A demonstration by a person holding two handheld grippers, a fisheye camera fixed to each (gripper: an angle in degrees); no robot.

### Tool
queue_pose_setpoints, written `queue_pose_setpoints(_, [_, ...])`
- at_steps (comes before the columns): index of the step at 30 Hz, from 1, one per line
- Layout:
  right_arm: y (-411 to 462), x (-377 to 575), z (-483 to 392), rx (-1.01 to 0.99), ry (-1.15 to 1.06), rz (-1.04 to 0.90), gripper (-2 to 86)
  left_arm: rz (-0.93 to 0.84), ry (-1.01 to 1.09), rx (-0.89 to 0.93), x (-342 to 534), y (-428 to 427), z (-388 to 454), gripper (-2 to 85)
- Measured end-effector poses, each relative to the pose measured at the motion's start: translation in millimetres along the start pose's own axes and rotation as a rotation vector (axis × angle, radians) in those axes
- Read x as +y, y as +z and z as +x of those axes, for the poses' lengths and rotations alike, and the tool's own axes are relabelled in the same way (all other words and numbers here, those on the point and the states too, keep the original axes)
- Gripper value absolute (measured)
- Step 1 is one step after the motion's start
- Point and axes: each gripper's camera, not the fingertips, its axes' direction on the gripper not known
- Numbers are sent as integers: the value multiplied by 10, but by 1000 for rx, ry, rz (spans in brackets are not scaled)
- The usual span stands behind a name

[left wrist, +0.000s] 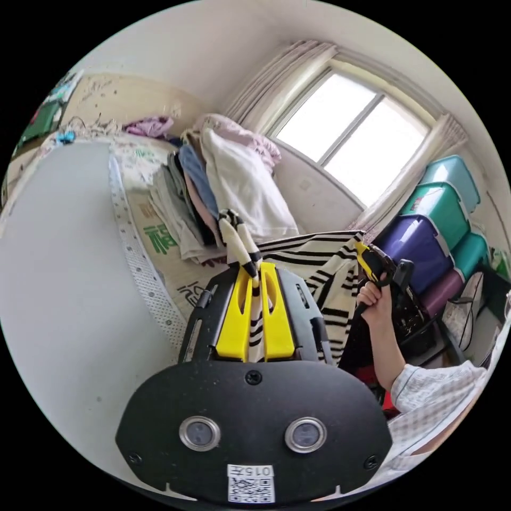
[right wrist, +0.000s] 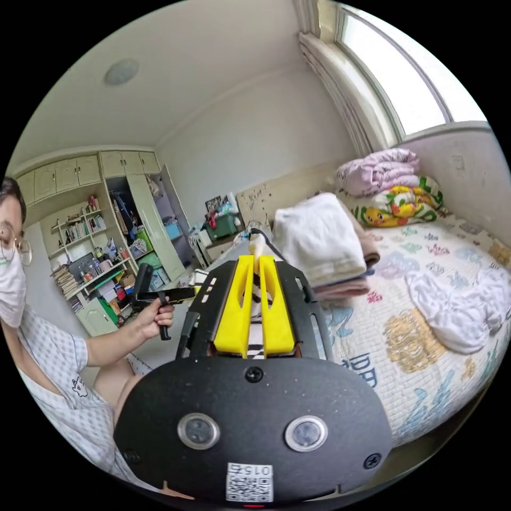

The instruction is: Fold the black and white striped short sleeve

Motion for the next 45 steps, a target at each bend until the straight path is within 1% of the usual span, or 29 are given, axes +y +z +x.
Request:
queue_pose_setpoints(2, [-491, -233, -250, 7, -51, 77, 6, 98, 57, -47, 73, -845, 227, 7])
queue_pose_setpoints(3, [-600, -277, -314, 5, -59, 100, 6, 124, 66, -69, 98, -1072, 278, 7])
queue_pose_setpoints(5, [-934, -415, -570, -9, -82, 170, 6, 222, 103, -182, 221, -1990, 480, 5])
queue_pose_setpoints(6, [-991, -438, -629, -18, -81, 182, 6, 243, 110, -213, 258, -2213, 530, 5])
queue_pose_setpoints(8, [-1145, -476, -853, -78, -69, 232, 6, 339, 123, -323, 454, -3062, 723, 4])
queue_pose_setpoints(9, [-1166, -477, -906, -100, -64, 241, 6, 368, 123, -337, 512, -3271, 771, 4])
queue_pose_setpoints(11, [-1186, -449, -1140, -211, -48, 257, 6, 467, 112, -376, 747, -4040, 968, 4])
queue_pose_setpoints(14, [-1119, -367, -1514, -296, -52, 241, 6, 572, 121, -407, 1061, -4775, 1229, 3])
queue_pose_setpoints(17, [-1039, -248, -1850, -342, -62, 228, 6, 619, 125, -486, 1355, -5277, 1451, 3])
queue_pose_setpoints(20, [-946, -106, -2043, -396, -40, 206, 6, 643, 96, -490, 1624, -5648, 1485, 3])
queue_pose_setpoints(24, [-788, 94, -2214, -408, -41, 165, 6, 627, 64, -492, 1843, -5898, 1393, 3])
queue_pose_setpoints(27, [-409, 240, -2258, -356, -61, 116, 6, 585, 43, -514, 1864, -5922, 1165, 4])
queue_pose_setpoints(30, [384, 420, -2114, -276, -32, 20, 7, 528, -54, -525, 1740, -5737, 655, 5])
queue_pose_setpoints(32, [1249, 646, -1844, -225, 26, -87, 7, 432, -145, -564, 1576, -5430, 77, 5])
queue_pose_setpoints(33, [1502, 718, -1765, -211, 39, -120, 7, 407, -170, -576, 1541, -5338, -86, 5])
queue_pose_setpoints(35, [2471, 1055, -1467, -144, 99, -253, 8, 323, -286, -616, 1426, -4942, -772, 5])
queue_pose_setpoints(36, [2701, 1149, -1409, -124, 104, -292, 9, 297, -323, -633, 1402, -4843, -938, 4])
queue_pose_setpoints(38, [3490, 1577, -1301, -22, 57, -451, 10, 190, -432, -747, 1377, -4470, -1481, 0])
queue_pose_setpoints(40, [3819, 1731, -1274, 16, 54, -509, 12, 141, -502, -799, 1358, -4347, -1725, -3])
queue_pose_setpoints(42, [3953, 1683, -1332, 17, -37, -537, 14, 163, -518, -784, 1261, -4391, -1782, -4])
queue_pose_setpoints(45, [3828, 1666, -1454, 81, -166, -446, 9, 199, -405, -788, 1053, -4518, -1566, -3])
